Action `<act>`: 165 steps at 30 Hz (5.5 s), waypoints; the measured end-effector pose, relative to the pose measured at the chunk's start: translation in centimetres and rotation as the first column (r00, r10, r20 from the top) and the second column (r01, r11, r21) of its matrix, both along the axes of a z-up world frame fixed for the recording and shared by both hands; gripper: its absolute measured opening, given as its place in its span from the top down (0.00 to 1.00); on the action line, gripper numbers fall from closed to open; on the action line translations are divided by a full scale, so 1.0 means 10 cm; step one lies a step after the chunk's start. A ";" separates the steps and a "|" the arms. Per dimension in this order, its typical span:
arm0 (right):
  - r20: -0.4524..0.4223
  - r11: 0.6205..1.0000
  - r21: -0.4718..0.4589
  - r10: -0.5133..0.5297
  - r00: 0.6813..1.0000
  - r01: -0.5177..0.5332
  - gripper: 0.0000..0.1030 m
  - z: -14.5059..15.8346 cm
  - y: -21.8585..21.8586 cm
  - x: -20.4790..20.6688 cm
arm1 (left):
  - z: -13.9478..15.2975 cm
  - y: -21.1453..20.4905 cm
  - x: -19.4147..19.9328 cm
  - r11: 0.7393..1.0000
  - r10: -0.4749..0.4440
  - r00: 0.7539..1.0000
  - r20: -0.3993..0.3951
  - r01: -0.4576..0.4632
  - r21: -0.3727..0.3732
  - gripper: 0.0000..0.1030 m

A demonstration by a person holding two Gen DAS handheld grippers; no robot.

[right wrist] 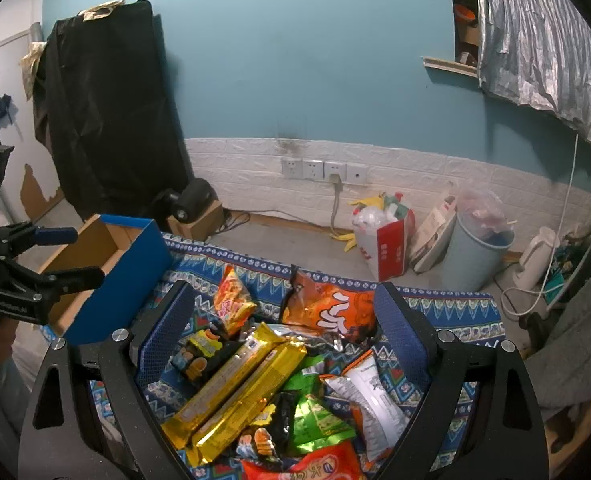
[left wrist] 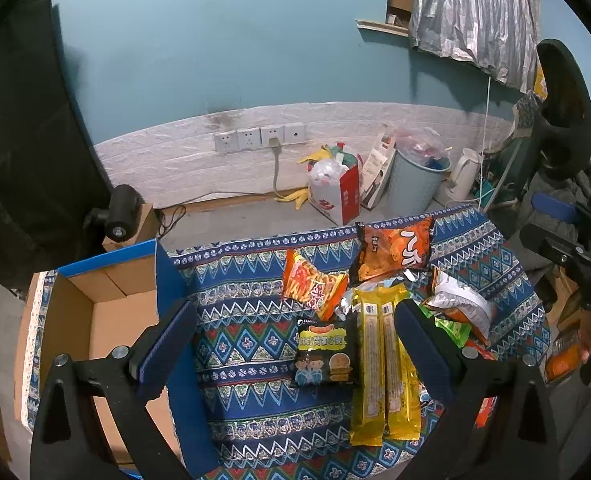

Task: Organize snacks

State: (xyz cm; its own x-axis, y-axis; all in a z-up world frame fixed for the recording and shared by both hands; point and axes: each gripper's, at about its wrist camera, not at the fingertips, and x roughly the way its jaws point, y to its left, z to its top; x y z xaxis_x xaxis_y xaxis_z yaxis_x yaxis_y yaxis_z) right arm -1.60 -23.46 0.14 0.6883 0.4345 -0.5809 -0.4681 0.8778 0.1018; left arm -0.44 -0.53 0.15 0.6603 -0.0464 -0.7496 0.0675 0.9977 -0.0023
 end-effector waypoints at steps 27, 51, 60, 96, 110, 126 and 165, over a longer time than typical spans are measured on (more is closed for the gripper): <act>-0.007 1.000 -0.006 0.009 1.000 -0.009 0.13 -0.03 0.02 -0.02 | -0.03 -0.04 -0.01 1.000 -0.007 1.000 -0.014 0.007 -0.011 0.03; -0.012 1.000 -0.007 0.009 1.000 -0.010 0.13 -0.05 0.02 -0.02 | -0.06 -0.05 -0.01 1.000 -0.020 0.999 -0.027 0.019 -0.021 0.02; -0.014 1.000 -0.011 0.011 1.000 -0.011 0.13 -0.06 0.02 -0.03 | -0.07 -0.05 -0.01 0.999 -0.028 0.999 -0.030 0.027 -0.022 0.03; -0.037 0.999 -0.036 -0.004 0.999 0.003 0.13 -0.07 -0.07 0.07 | -0.18 -0.11 0.06 0.999 -0.046 0.997 -0.062 0.046 -0.001 0.02; -0.110 0.996 -0.088 -0.032 0.993 0.022 0.13 -0.37 -0.23 0.31 | -0.59 -0.13 0.28 0.998 -0.056 0.985 -0.163 0.060 0.020 0.02; -0.297 0.979 -0.202 -0.043 0.954 -0.019 0.13 -1.32 -0.42 0.73 | -1.56 -0.16 0.70 0.998 -0.052 0.921 -0.385 0.037 -0.046 0.03; -0.378 0.995 -0.103 -0.025 0.925 -0.015 0.68 -1.58 -0.54 0.76 | -1.32 -0.19 0.61 0.998 -0.062 0.955 -0.288 0.053 -0.040 0.39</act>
